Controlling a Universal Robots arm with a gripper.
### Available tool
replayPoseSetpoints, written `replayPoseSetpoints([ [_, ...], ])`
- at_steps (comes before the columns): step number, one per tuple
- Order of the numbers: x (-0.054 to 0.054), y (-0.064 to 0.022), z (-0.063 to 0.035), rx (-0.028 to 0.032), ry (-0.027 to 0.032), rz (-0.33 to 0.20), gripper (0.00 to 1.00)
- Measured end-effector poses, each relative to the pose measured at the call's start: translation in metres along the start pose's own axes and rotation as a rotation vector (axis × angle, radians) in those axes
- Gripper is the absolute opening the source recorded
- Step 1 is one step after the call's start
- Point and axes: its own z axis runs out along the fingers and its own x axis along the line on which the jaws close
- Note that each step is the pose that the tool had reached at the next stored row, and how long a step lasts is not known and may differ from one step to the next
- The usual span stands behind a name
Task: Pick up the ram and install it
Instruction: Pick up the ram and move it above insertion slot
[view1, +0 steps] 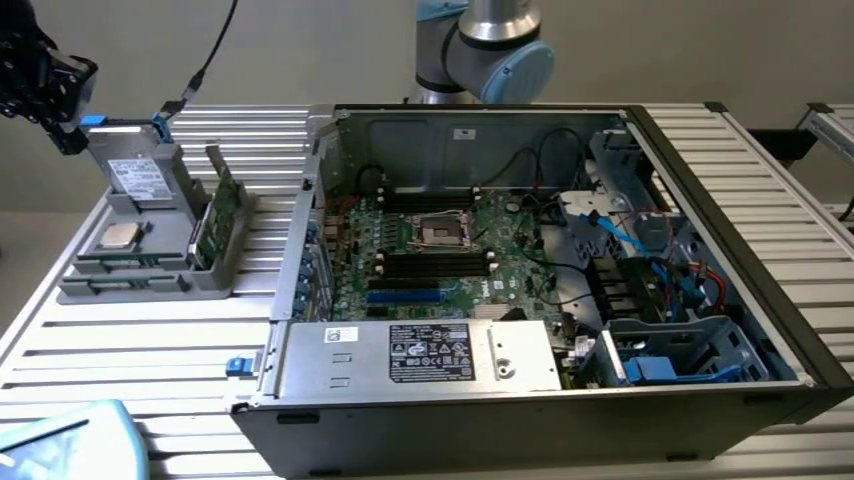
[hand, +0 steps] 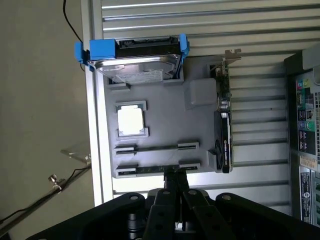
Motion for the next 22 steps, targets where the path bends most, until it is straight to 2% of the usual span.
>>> replayPoseSetpoints([
  [10, 0.0002, -0.0001, -0.0001, -0.0006, 0.0005, -0.005, 0.11],
  [22, 0.0012, -0.0006, 0.0036, -0.0003, 0.0117, -0.210, 0.11],
])
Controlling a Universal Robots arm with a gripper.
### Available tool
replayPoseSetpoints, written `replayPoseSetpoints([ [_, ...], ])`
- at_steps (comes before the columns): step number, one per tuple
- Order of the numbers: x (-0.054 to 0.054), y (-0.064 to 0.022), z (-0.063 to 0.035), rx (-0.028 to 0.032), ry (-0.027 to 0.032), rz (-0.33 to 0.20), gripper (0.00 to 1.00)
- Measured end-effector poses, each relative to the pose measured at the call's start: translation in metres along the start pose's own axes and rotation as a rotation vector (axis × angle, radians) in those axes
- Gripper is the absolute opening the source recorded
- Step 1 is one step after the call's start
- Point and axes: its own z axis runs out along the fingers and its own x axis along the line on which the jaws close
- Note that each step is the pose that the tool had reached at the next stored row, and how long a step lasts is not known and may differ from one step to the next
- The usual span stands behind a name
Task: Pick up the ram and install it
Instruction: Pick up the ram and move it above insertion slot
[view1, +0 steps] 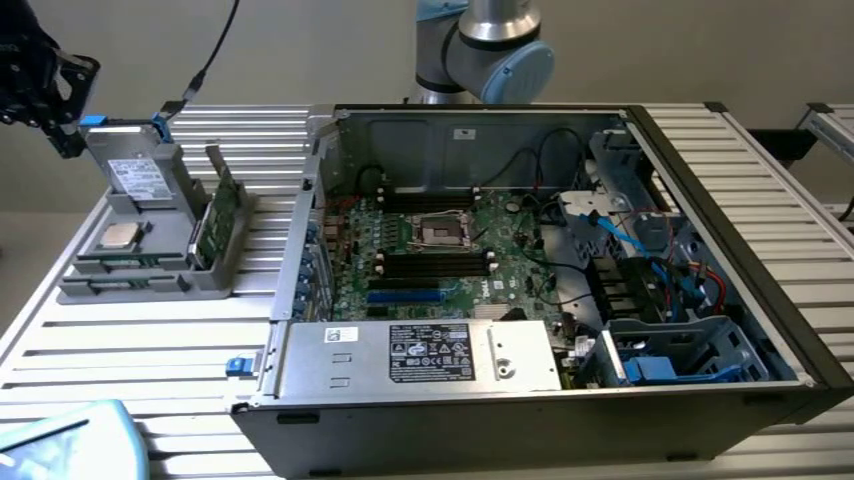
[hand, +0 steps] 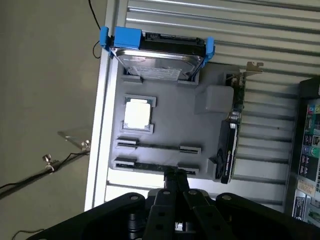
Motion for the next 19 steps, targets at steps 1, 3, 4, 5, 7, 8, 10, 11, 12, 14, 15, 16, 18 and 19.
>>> replayPoseSetpoints([
  [1, 0.000, 0.0000, 0.0006, 0.0001, 0.0011, -0.019, 0.11],
  [3, 0.000, -0.0001, 0.0021, 0.0001, 0.0030, -0.054, 0.11],
  [4, 0.000, -0.0002, 0.0029, 0.0002, 0.0040, -0.074, 0.11],
  [5, 0.000, -0.0002, 0.0035, 0.0003, 0.0050, -0.091, 0.11],
  [7, 0.000, -0.0003, 0.0050, 0.0004, 0.0071, -0.128, 0.11],
  [8, 0.000, -0.0003, 0.0057, 0.0005, 0.0081, -0.146, 0.11],
  [10, 0.000, -0.0004, 0.0072, 0.0006, 0.0101, -0.182, 0.11],
  [11, 0.000, -0.0004, 0.0080, 0.0006, 0.0111, -0.200, 0.11],
  [12, 0.000, -0.0005, 0.0087, 0.0006, 0.0120, -0.218, 0.11],
  [14, 0.000, -0.0006, 0.0102, 0.0008, 0.0140, -0.254, 0.11],
  [15, 0.000, -0.0006, 0.0110, 0.0008, 0.0150, -0.273, 0.11],
  [16, 0.000, -0.0006, 0.0116, 0.0009, 0.0160, -0.290, 0.11],
  [18, 0.000, -0.0007, 0.0132, 0.0010, 0.0180, -0.327, 0.11],
  [19, 0.000, -0.0008, 0.0140, 0.0010, 0.0191, -0.346, 0.11],
])
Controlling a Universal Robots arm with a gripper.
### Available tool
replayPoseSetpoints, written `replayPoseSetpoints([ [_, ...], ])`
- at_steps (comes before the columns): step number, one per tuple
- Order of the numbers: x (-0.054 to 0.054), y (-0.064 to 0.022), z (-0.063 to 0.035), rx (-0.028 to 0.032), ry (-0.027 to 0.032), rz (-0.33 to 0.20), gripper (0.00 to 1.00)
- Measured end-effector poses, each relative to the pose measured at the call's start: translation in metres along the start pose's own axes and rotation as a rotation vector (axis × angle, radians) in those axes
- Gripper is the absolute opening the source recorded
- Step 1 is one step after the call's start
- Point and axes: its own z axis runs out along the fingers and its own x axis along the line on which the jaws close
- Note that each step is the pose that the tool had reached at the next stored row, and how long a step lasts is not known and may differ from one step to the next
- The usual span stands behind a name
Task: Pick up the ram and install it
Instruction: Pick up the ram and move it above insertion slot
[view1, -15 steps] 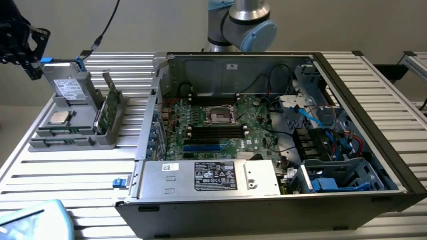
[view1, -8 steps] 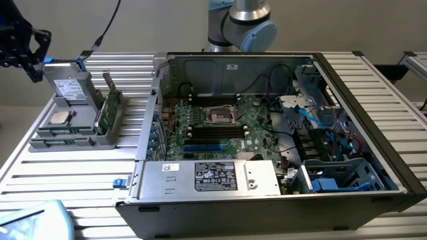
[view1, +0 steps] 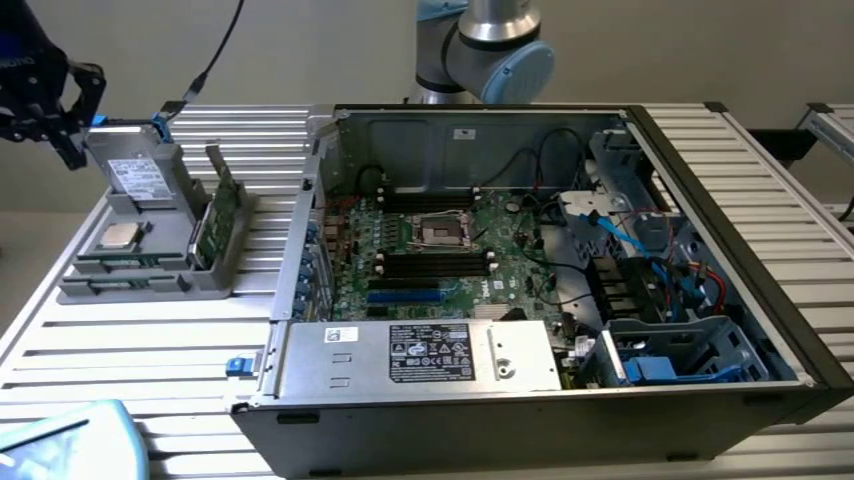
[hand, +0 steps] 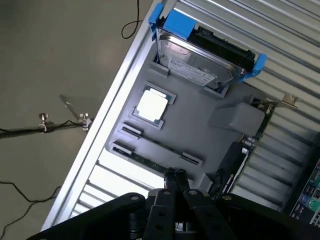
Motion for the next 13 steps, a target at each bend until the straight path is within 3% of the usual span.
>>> replayPoseSetpoints([
  [13, 0.0000, -0.0006, 0.0100, 0.0007, 0.0129, -0.236, 0.11],
])
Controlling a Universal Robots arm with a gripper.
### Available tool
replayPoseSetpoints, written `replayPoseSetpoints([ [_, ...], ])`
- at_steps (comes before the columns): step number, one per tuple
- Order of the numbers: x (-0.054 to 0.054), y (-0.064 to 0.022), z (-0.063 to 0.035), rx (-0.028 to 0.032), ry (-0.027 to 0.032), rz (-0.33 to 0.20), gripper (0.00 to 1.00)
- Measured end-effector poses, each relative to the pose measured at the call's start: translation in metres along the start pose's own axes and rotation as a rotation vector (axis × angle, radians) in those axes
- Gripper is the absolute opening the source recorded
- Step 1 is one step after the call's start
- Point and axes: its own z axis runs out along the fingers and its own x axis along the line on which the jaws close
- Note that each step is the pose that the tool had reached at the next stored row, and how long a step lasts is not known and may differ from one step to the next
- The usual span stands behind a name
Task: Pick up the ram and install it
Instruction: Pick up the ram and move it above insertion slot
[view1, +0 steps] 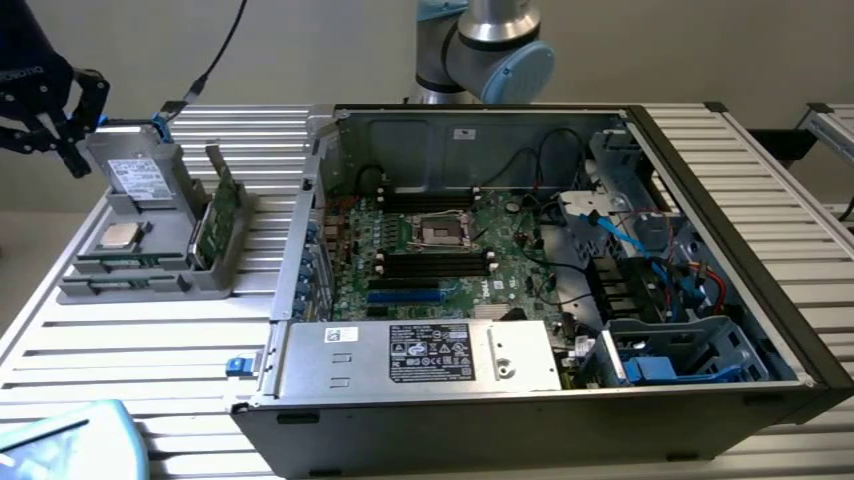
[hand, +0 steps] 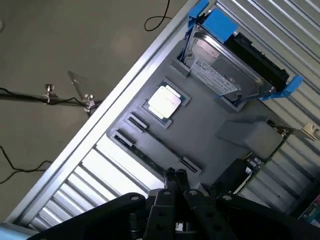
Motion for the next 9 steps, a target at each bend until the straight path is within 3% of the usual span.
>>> replayPoseSetpoints([
  [9, 0.0000, -0.0004, 0.0070, 0.0005, 0.0090, -0.163, 0.11],
])
